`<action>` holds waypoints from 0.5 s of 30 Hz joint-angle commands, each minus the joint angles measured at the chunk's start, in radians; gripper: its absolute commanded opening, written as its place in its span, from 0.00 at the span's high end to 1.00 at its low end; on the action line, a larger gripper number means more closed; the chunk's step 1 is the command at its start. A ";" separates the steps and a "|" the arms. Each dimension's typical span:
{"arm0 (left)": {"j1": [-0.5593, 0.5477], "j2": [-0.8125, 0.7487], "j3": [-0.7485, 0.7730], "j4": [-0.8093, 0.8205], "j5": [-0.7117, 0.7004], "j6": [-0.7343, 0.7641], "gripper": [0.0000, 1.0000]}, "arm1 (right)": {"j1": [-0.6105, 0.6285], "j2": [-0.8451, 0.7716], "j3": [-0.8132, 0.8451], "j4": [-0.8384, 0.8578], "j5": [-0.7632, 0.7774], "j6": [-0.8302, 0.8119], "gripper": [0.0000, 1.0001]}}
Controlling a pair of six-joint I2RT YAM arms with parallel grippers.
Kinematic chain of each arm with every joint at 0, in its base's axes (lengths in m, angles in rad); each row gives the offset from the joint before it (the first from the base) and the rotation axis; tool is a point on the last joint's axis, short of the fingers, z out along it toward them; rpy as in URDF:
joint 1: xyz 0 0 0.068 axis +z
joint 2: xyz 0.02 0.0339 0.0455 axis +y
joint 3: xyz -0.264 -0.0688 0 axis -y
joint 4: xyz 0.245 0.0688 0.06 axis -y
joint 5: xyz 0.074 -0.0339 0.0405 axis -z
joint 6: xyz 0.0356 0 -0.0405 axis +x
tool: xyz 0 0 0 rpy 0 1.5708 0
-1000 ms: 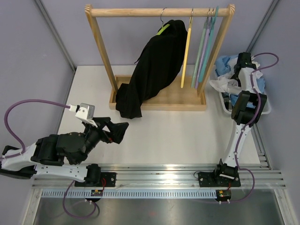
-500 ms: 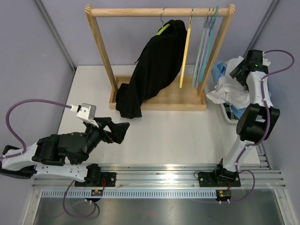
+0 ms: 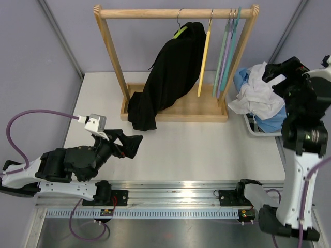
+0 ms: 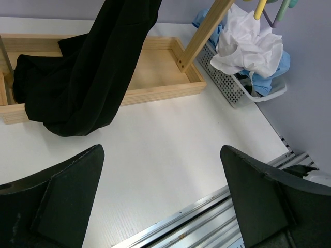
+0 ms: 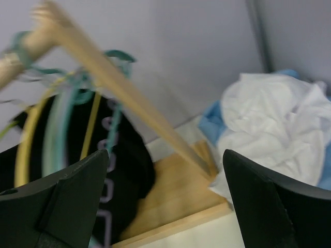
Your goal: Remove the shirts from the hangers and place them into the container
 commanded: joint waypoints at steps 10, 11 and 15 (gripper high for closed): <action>-0.002 0.006 0.019 0.075 -0.037 0.024 0.01 | 0.029 -0.057 0.176 0.221 -0.820 0.153 0.00; -0.002 0.006 0.021 0.087 -0.039 0.029 0.01 | 0.029 -0.036 0.186 0.241 -0.857 0.179 0.00; -0.002 0.012 0.021 0.125 -0.036 0.058 0.01 | 0.029 -0.008 0.210 0.278 -0.930 0.242 0.00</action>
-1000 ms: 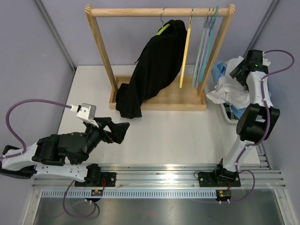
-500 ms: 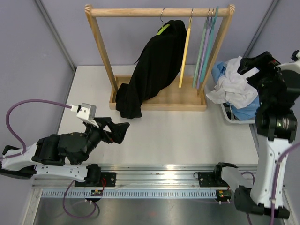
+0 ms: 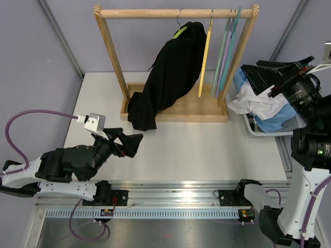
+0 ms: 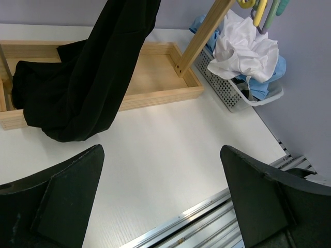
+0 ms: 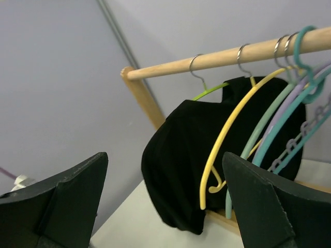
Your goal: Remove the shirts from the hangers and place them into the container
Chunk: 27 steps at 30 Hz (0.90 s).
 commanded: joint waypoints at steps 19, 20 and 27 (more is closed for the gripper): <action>-0.002 0.059 0.085 0.164 -0.037 0.142 0.01 | 0.566 0.540 0.643 -0.284 -0.035 -0.150 0.01; -0.002 0.055 0.085 0.154 -0.037 0.139 0.01 | 0.586 0.578 0.700 -0.351 -0.015 -0.177 0.01; -0.002 0.001 0.062 0.124 -0.042 0.108 0.01 | 0.764 0.793 0.892 -0.522 0.363 -0.285 0.00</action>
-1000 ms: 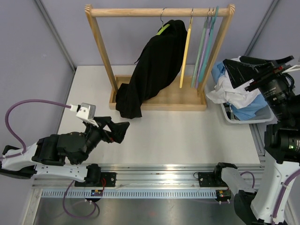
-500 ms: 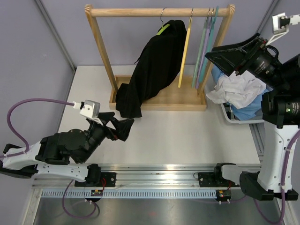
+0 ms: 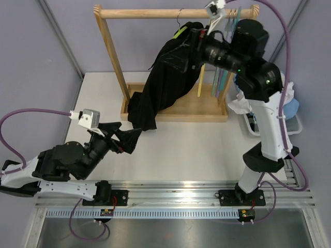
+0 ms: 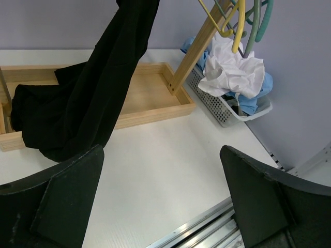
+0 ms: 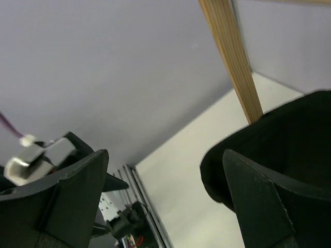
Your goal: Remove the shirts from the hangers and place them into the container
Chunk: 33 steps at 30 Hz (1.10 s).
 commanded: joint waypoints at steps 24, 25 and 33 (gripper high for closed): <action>-0.002 -0.079 -0.006 -0.120 -0.100 -0.136 0.01 | 0.348 0.281 0.095 -0.042 1.215 -0.218 0.00; -0.002 -0.083 -0.011 -0.124 -0.100 -0.142 0.01 | 0.348 0.301 0.106 -0.036 1.220 -0.216 0.00; -0.002 -0.112 -0.020 -0.158 -0.089 -0.174 0.01 | 0.289 0.316 0.063 -0.019 1.240 -0.149 0.12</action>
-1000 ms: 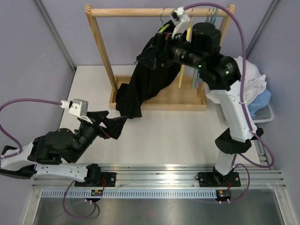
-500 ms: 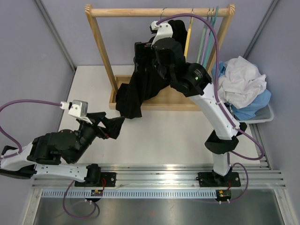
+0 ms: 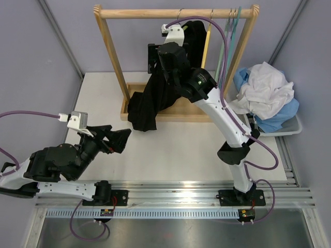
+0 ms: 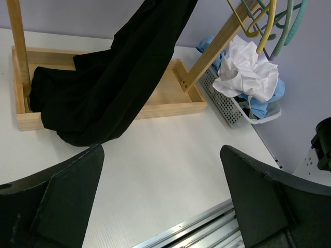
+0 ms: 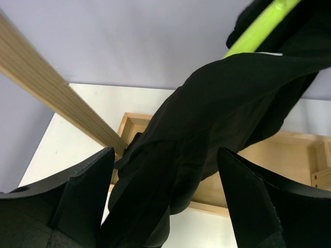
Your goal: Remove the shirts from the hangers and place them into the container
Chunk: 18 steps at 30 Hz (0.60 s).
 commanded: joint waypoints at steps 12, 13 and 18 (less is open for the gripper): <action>-0.002 0.006 -0.024 0.032 -0.024 -0.035 0.01 | -0.044 -0.281 -0.256 0.057 0.180 -0.011 0.16; -0.002 0.009 -0.026 0.042 -0.024 -0.032 0.01 | -0.046 -0.302 -0.276 0.057 0.186 -0.017 0.16; -0.002 0.012 -0.033 0.049 -0.021 -0.035 0.01 | -0.081 -0.333 -0.318 0.054 0.168 -0.025 0.21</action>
